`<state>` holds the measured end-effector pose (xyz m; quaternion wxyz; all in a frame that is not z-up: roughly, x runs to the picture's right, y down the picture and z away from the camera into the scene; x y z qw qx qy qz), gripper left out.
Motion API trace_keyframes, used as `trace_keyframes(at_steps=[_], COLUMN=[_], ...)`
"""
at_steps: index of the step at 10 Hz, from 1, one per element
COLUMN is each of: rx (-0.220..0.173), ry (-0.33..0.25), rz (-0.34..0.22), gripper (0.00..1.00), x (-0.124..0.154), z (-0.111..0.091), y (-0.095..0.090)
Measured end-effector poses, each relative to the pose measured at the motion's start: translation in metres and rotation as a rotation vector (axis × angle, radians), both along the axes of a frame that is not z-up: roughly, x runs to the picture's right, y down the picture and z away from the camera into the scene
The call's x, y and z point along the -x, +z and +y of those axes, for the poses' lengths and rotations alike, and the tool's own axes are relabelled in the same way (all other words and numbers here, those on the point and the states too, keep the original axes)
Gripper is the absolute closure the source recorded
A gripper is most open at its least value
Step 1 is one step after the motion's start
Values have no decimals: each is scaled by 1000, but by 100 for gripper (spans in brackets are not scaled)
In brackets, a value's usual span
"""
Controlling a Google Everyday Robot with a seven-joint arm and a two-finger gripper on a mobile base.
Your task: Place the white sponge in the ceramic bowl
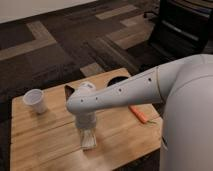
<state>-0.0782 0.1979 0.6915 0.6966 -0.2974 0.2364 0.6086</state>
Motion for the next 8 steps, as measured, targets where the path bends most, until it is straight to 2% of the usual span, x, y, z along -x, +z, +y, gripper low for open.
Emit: trace_keyframes(at_steps=[3, 4, 8], rx=[7, -11, -14], ry=[-15, -12, -14], rz=[66, 104, 108], gripper=[82, 82, 82], x=[-44, -63, -65], z=[-49, -71, -73], y=[-4, -4, -4])
